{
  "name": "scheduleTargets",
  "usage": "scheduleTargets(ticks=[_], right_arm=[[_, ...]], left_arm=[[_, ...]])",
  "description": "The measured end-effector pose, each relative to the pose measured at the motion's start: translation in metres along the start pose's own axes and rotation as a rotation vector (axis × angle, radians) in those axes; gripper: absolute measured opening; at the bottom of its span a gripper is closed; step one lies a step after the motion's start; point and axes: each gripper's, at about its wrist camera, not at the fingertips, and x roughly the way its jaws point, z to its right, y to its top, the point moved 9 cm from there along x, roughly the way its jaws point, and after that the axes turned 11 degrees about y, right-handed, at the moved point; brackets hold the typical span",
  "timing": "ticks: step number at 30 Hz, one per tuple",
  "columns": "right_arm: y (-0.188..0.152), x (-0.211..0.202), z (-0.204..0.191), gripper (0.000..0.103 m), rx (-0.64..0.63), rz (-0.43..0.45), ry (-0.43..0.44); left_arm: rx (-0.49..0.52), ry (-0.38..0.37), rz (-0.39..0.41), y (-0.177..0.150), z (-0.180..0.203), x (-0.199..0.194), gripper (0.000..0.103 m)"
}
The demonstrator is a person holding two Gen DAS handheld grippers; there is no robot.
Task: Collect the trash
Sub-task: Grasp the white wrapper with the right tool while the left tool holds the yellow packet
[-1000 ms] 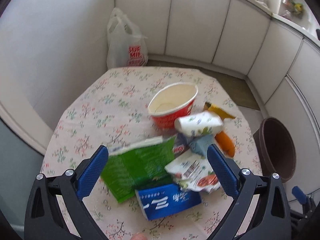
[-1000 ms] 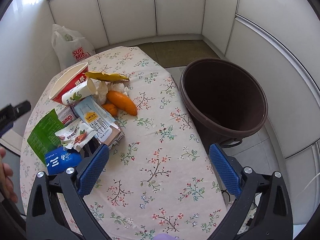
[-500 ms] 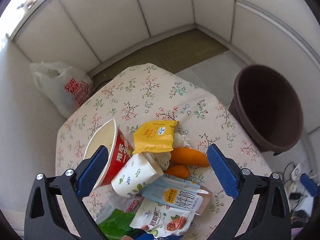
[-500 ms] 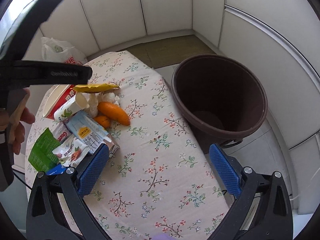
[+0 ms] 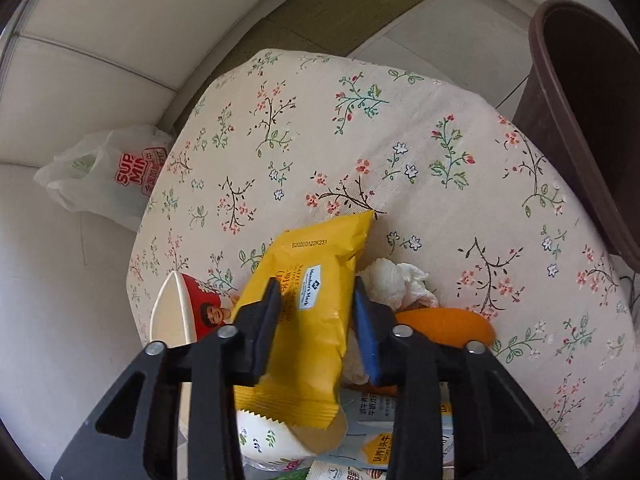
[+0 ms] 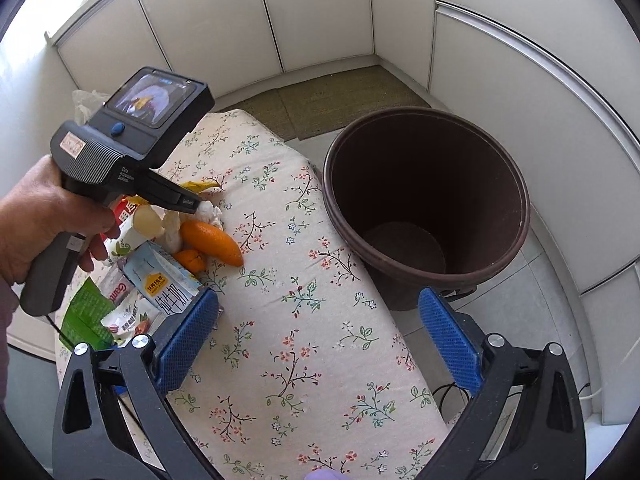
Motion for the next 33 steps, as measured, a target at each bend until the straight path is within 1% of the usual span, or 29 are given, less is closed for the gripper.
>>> scheduleTargets(ticks=[2,4,6,8,10,12,14,16,18,19,20,22,23,24,25,26,27,29,30,31,32,33], right_arm=[[-0.002,0.001,-0.001,0.096,0.011,-0.010,0.019],[-0.004,0.000,-0.002,0.096,0.019,-0.021,0.034],[-0.006,-0.002,-0.005,0.096,0.021,-0.027,0.050],[-0.007,-0.008,-0.010,0.096,0.023,-0.027,0.074],[-0.007,-0.017,-0.016,0.096,0.029,-0.021,0.103],[-0.008,-0.026,-0.022,0.096,0.033,-0.014,0.128],[-0.012,-0.034,-0.028,0.096,0.032,-0.017,0.158],[-0.021,-0.040,-0.037,0.096,0.022,-0.030,0.204],[-0.033,-0.043,-0.044,0.096,-0.016,-0.047,0.226],[-0.039,-0.044,-0.047,0.096,-0.039,-0.053,0.226],[-0.046,-0.044,-0.050,0.096,-0.064,-0.055,0.232],[-0.054,-0.046,-0.055,0.096,-0.112,-0.033,0.241],[-0.058,-0.045,-0.059,0.096,-0.151,-0.033,0.215],[-0.059,-0.045,-0.064,0.096,-0.177,-0.044,0.216],[-0.061,-0.047,-0.073,0.095,-0.207,-0.054,0.240],[-0.062,-0.054,-0.085,0.094,-0.250,-0.041,0.258],[-0.062,-0.059,-0.092,0.094,-0.289,-0.021,0.253],[-0.066,-0.065,-0.111,0.094,-0.431,0.021,0.215],[-0.069,-0.062,-0.116,0.093,-0.485,0.019,0.193],[-0.073,-0.053,-0.124,0.091,-0.549,-0.001,0.175],[-0.077,-0.044,-0.130,0.085,-0.592,-0.028,0.176],[-0.080,-0.036,-0.136,0.079,-0.623,-0.048,0.176]], left_arm=[[-0.020,-0.023,-0.001,-0.005,0.000,0.002,0.021],[-0.050,-0.043,0.008,-0.012,-0.004,0.000,0.018],[-0.112,-0.079,0.034,-0.021,-0.010,-0.009,0.012],[-0.183,-0.119,0.060,-0.028,-0.014,-0.023,0.011],[-0.265,-0.168,0.097,-0.043,-0.025,-0.043,0.010],[-0.357,-0.231,0.142,-0.067,-0.038,-0.066,0.010],[-0.454,-0.311,0.198,-0.094,-0.048,-0.092,0.010],[-0.552,-0.405,0.255,-0.127,-0.055,-0.118,0.010],[-0.671,-0.533,0.305,-0.163,-0.063,-0.137,0.010],[-0.725,-0.578,0.329,-0.181,-0.067,-0.145,0.010],[-0.777,-0.603,0.356,-0.202,-0.071,-0.152,0.010],[-0.855,-0.624,0.396,-0.237,-0.080,-0.161,0.010],[-0.893,-0.640,0.413,-0.252,-0.086,-0.163,0.010],[-0.924,-0.646,0.426,-0.263,-0.092,-0.166,0.010],[-0.949,-0.637,0.442,-0.271,-0.100,-0.166,0.010],[-0.969,-0.631,0.464,-0.276,-0.107,-0.168,0.010],[-0.989,-0.638,0.487,-0.280,-0.115,-0.169,0.010],[-1.016,-0.649,0.524,-0.281,-0.125,-0.169,0.010],[-1.019,-0.649,0.531,-0.280,-0.126,-0.170,0.010],[-1.016,-0.651,0.533,-0.284,-0.128,-0.171,0.010],[-1.015,-0.655,0.547,-0.285,-0.132,-0.176,0.010],[-1.020,-0.649,0.577,-0.286,-0.138,-0.183,0.010]])
